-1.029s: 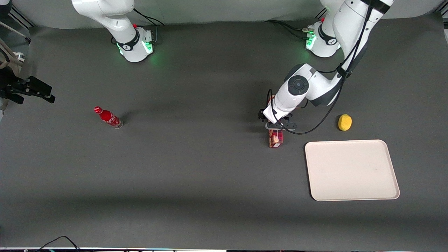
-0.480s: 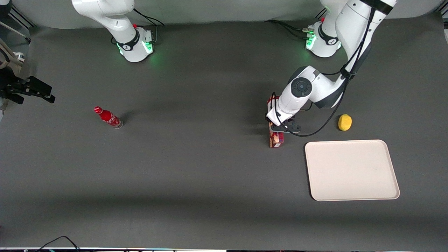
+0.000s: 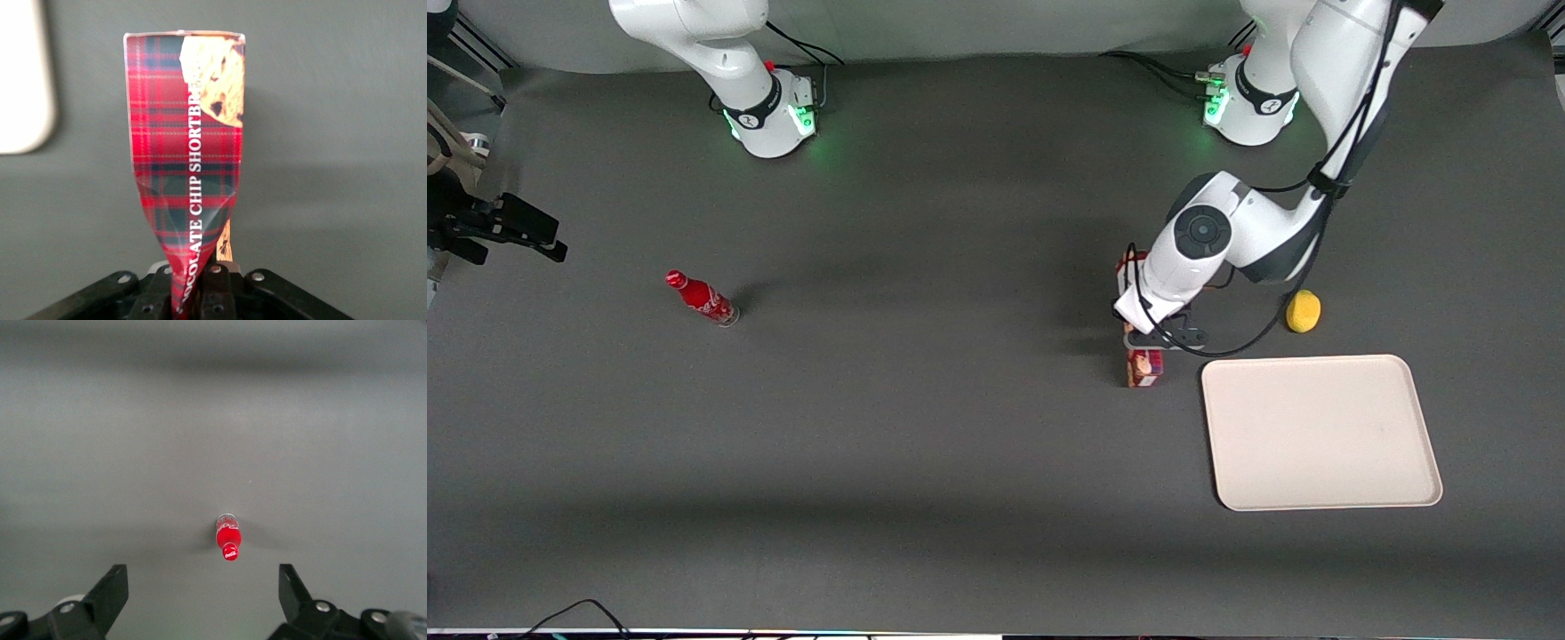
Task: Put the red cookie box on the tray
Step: 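Lift the box and carry it with the left gripper over the tray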
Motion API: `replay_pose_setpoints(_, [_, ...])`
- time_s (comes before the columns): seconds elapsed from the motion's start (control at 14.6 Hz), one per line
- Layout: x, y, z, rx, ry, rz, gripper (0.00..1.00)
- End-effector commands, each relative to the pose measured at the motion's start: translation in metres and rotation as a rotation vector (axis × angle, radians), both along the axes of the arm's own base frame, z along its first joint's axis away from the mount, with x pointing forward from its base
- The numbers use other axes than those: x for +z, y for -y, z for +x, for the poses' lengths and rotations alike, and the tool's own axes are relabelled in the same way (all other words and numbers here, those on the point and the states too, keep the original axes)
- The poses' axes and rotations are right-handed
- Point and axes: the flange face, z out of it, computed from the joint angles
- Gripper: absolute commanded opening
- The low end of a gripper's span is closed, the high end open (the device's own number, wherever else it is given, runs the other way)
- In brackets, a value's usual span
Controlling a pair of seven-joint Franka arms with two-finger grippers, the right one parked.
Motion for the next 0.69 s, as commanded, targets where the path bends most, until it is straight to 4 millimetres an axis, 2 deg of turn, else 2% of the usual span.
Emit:
replay_pose_setpoints(0.0, [0.109, -0.012, 0.046, -0.002, 0.006, 0.064, 0.00])
replay_pose_setpoints(0.14, [0.160, -0.035, 0.075, -0.005, -0.034, 0.020, 0.00])
replay_pose_setpoints(0.34, [0.220, -0.106, 0.116, -0.021, -0.054, -0.015, 0.00])
replay_pose_setpoints(0.48, [0.245, -0.154, 0.132, -0.038, -0.037, -0.008, 0.00])
replay_pose_setpoints(0.62, [0.255, -0.206, 0.144, -0.028, -0.015, 0.009, 0.00])
